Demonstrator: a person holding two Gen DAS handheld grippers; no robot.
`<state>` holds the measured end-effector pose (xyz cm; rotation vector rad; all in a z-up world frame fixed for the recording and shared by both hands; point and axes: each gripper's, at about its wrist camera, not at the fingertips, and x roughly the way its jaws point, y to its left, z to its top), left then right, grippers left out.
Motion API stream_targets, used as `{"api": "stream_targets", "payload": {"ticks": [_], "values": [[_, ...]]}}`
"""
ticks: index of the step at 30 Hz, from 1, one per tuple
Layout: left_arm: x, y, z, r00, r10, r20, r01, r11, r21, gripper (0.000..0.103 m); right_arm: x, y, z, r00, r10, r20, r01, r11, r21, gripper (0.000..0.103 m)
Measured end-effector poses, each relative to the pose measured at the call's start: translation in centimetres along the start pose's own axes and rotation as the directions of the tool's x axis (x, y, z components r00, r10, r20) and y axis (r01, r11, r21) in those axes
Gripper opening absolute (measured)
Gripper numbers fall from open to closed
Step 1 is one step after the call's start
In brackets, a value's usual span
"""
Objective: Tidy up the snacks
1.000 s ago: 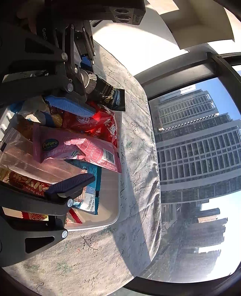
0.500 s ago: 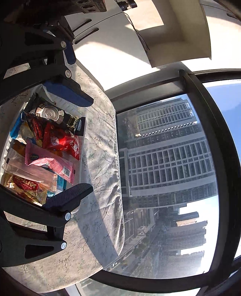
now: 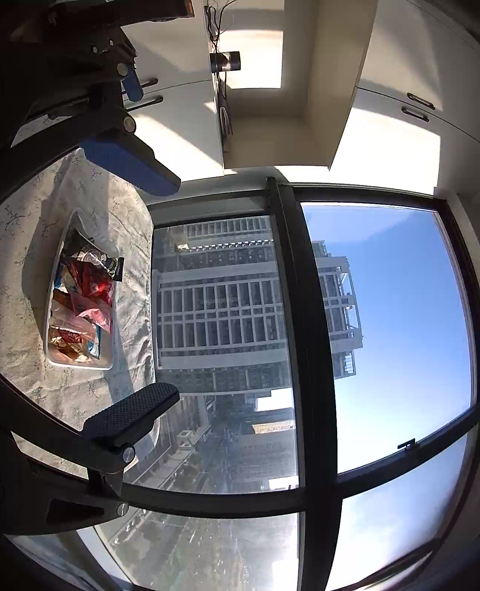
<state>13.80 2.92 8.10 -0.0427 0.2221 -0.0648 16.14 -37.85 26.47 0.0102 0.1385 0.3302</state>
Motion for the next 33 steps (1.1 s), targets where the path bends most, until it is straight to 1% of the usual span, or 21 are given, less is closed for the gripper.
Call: {"api": "stream_targets", "payload": {"ticks": [2, 5, 7, 9, 11, 13, 15, 17, 18, 20, 23, 27, 33], "values": [[-1.2, -0.1, -0.4, 0.998, -0.054, -0.025, 0.054, 0.999, 0.003, 0.103, -2.1, 0.0, -0.4, 0.999, -0.034, -0.013, 0.034, 0.999, 0.006, 0.103], [-2.4, -0.5, -1.1, 0.995, -0.087, -0.058, 0.088, 0.996, 0.024, 0.103, -5.5, -0.8, -1.2, 0.998, -0.063, -0.006, 0.063, 0.997, 0.042, 0.103], [-2.9, -0.8, -1.6, 0.992, -0.080, -0.098, 0.084, 0.996, 0.032, 0.103, -6.8, -1.3, -1.6, 0.997, -0.079, -0.014, 0.080, 0.994, 0.071, 0.103], [-3.2, -1.3, -2.3, 0.988, -0.059, -0.140, 0.066, 0.997, 0.047, 0.103, -8.2, -1.8, -2.2, 0.994, -0.107, -0.013, 0.107, 0.990, 0.089, 0.103], [-3.9, -1.8, -3.0, 0.989, -0.048, -0.138, 0.057, 0.996, 0.062, 0.103, -9.2, -2.0, -2.6, 0.991, -0.130, -0.009, 0.130, 0.987, 0.097, 0.103], [-4.6, -2.2, -3.7, 0.989, -0.041, -0.141, 0.053, 0.995, 0.082, 0.103, -10.1, -1.9, -3.1, 0.986, -0.166, -0.024, 0.168, 0.982, 0.085, 0.103], [-5.1, -2.4, -4.3, 0.988, -0.023, -0.152, 0.037, 0.996, 0.086, 0.103, -10.2, -1.6, -3.4, 0.979, -0.197, -0.046, 0.199, 0.978, 0.054, 0.103], [-5.4, -2.3, -4.6, 0.985, -0.015, -0.169, 0.028, 0.997, 0.071, 0.103, -10.3, -1.2, -3.7, 0.975, -0.210, -0.066, 0.212, 0.977, 0.022, 0.103], [-5.3, -2.2, -4.7, 0.984, 0.005, -0.179, 0.006, 0.998, 0.059, 0.103, -10.4, -1.0, -3.8, 0.975, -0.208, -0.077, 0.209, 0.978, 0.011, 0.103], [-4.9, -1.8, -4.9, 0.975, 0.058, -0.216, -0.050, 0.998, 0.046, 0.103, -10.6, -0.6, -4.1, 0.975, -0.201, -0.097, 0.201, 0.979, -0.002, 0.103], [-4.6, -1.5, -5.4, 0.966, 0.098, -0.238, -0.091, 0.995, 0.042, 0.103, -10.6, -0.2, -4.4, 0.975, -0.188, -0.116, 0.187, 0.982, -0.017, 0.103], [-4.1, -1.1, -5.9, 0.958, 0.097, -0.268, -0.093, 0.995, 0.025, 0.103, -10.2, 0.1, -4.9, 0.969, -0.194, -0.153, 0.191, 0.981, -0.037, 0.103], [-3.1, -1.2, -7.0, 0.948, 0.091, -0.306, -0.084, 0.996, 0.034, 0.103, -7.9, 0.2, -6.4, 0.947, -0.192, -0.259, 0.185, 0.981, -0.051, 0.103]]}}
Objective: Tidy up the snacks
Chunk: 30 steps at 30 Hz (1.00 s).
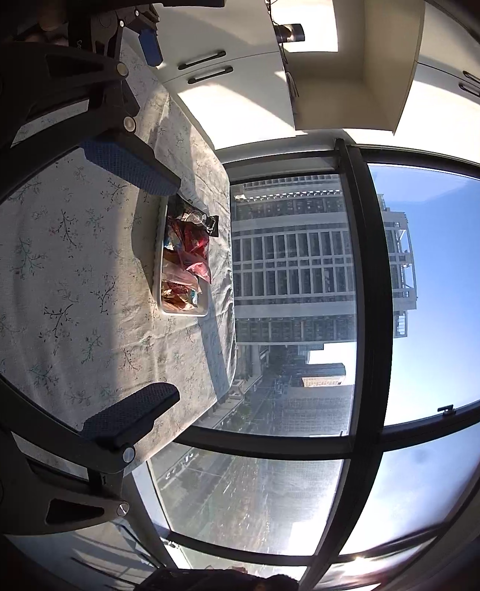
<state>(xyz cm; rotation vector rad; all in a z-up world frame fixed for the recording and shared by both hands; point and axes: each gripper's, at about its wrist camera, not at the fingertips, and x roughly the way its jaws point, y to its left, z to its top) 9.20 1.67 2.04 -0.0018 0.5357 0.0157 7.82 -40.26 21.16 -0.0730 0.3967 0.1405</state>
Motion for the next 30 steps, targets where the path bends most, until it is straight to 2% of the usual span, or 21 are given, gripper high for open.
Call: {"api": "stream_targets", "payload": {"ticks": [13, 22, 30], "values": [[1.5, 0.3, -0.5, 0.999, -0.001, -0.032, 0.000, 1.000, -0.009, 0.103, 4.2, 0.3, -1.9, 0.993, 0.020, -0.112, -0.019, 1.000, 0.009, 0.103], [0.8, -0.6, -0.4, 0.999, 0.031, -0.033, -0.031, 0.999, 0.013, 0.103, 4.3, 0.5, -2.9, 0.991, 0.042, -0.123, -0.040, 0.999, 0.019, 0.103], [2.1, -2.1, 0.1, 0.995, 0.072, -0.066, -0.068, 0.996, 0.060, 0.103, 4.7, -1.1, -3.4, 0.991, 0.037, -0.132, -0.031, 0.998, 0.047, 0.103]]}}
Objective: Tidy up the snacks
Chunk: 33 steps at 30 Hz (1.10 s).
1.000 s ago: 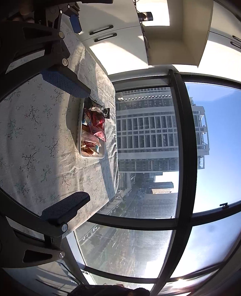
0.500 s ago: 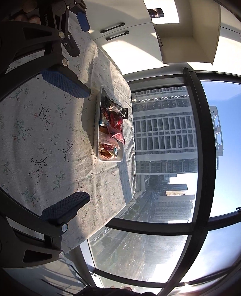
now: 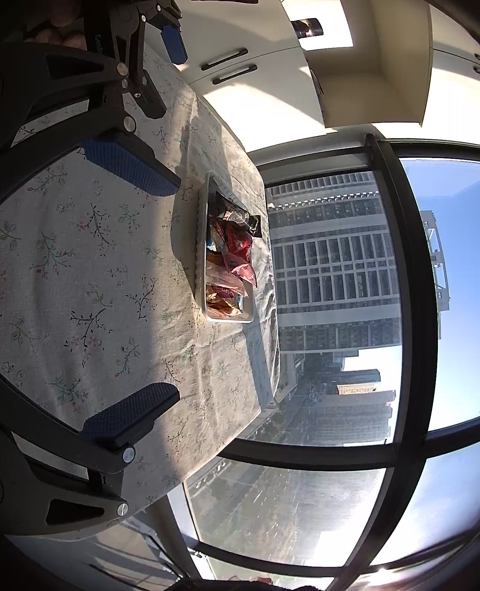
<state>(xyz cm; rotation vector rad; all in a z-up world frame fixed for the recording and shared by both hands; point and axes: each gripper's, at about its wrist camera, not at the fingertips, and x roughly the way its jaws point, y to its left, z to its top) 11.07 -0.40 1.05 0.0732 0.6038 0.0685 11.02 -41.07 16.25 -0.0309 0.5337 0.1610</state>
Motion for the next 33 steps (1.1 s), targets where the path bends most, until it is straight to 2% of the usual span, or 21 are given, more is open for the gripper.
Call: {"api": "stream_targets", "payload": {"ticks": [6, 18, 33], "values": [[0.8, -0.8, 0.3, 1.000, -0.004, -0.024, 0.003, 1.000, -0.006, 0.103, 1.7, -2.3, -0.4, 0.999, -0.008, -0.039, 0.010, 0.999, 0.051, 0.103], [4.1, -2.0, 1.2, 0.997, -0.013, -0.082, 0.012, 1.000, -0.015, 0.103, 5.8, -4.0, -0.1, 0.993, -0.031, -0.113, 0.035, 0.999, 0.037, 0.103], [6.8, -0.5, 0.6, 0.991, -0.019, -0.136, 0.013, 0.999, -0.045, 0.103, 9.1, -2.0, -0.4, 0.985, -0.031, -0.167, 0.032, 1.000, 0.001, 0.103]]}}
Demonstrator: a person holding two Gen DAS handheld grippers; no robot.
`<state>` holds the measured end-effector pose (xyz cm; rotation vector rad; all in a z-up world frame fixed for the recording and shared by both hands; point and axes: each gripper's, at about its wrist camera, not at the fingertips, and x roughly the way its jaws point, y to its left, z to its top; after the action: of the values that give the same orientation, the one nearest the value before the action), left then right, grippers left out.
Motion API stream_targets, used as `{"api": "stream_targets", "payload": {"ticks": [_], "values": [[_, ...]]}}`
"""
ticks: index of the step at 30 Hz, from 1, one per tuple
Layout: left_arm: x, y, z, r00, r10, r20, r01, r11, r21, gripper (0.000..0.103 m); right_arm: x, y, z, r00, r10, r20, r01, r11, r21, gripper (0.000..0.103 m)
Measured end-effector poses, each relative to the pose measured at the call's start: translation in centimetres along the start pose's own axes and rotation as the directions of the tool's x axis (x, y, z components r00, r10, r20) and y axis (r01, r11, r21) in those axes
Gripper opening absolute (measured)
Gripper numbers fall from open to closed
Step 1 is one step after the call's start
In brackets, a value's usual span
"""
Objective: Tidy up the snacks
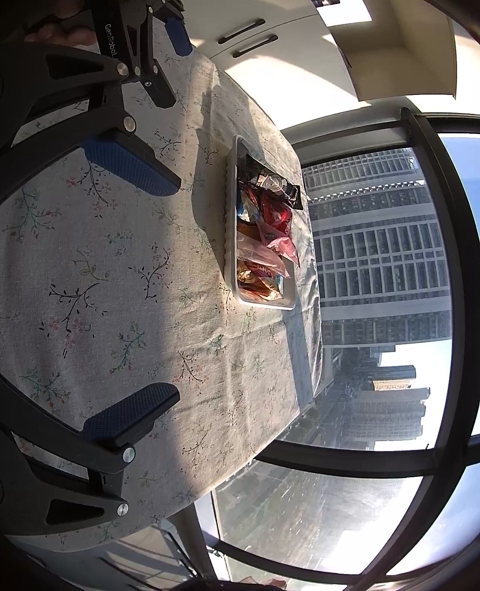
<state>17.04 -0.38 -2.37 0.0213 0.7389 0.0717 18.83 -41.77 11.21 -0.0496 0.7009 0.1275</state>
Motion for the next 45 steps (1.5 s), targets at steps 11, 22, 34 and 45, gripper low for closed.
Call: {"api": "stream_targets", "payload": {"ticks": [11, 22, 34, 45], "values": [[0.7, 1.1, -0.3, 1.000, -0.011, -0.017, 0.010, 1.000, -0.022, 0.103, 0.9, 1.5, -0.4, 1.000, -0.003, -0.023, 0.003, 1.000, -0.023, 0.103], [0.3, 1.2, -0.5, 1.000, -0.022, -0.009, 0.022, 0.999, -0.026, 0.103, 0.6, 2.1, -0.5, 1.000, -0.004, -0.020, 0.004, 1.000, -0.031, 0.103], [0.0, 0.8, -0.5, 0.999, -0.041, -0.001, 0.041, 0.999, -0.017, 0.103, 0.3, 2.2, -0.5, 1.000, 0.000, -0.025, -0.001, 0.999, -0.039, 0.103], [0.0, 0.6, -0.4, 0.999, -0.044, 0.000, 0.044, 0.999, -0.011, 0.103, 0.3, 2.1, -0.4, 1.000, 0.004, -0.023, -0.005, 0.999, -0.047, 0.103]]}}
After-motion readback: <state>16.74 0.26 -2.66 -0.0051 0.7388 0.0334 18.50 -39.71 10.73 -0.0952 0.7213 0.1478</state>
